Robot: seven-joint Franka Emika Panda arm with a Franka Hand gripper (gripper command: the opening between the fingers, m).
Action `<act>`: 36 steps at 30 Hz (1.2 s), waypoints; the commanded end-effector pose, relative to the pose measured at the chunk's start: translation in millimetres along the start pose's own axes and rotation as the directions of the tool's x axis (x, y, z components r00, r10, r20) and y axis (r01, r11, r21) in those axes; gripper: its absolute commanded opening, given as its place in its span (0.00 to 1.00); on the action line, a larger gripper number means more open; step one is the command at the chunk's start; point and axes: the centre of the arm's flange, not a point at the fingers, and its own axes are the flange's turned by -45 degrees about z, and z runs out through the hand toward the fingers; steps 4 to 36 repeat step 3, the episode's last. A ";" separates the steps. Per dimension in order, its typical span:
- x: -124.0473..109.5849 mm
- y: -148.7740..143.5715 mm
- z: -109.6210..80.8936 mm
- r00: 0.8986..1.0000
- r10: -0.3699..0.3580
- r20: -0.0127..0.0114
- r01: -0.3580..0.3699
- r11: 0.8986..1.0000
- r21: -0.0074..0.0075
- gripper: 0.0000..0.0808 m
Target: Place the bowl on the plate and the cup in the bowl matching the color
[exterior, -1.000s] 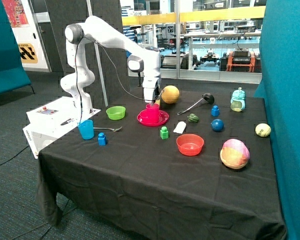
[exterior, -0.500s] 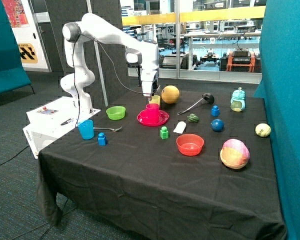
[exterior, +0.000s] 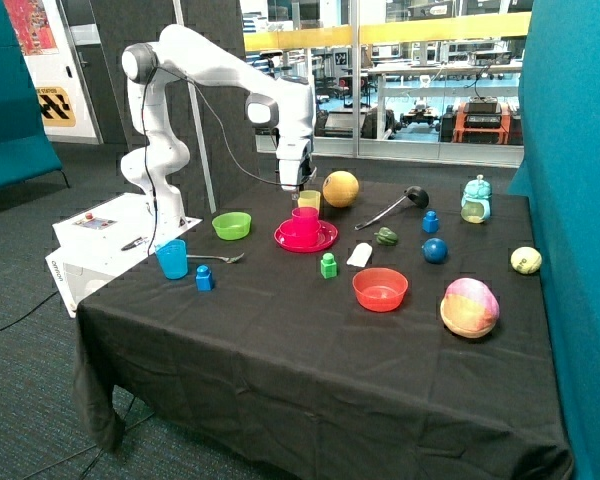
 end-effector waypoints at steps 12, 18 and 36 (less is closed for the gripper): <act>11.7 4.6 6.4 1.000 -0.028 0.000 0.028 1.000 0.002 0.57; 11.7 4.6 6.4 1.000 -0.028 0.000 0.028 1.000 0.002 0.57; 11.7 4.6 6.4 1.000 -0.028 0.000 0.028 1.000 0.002 0.57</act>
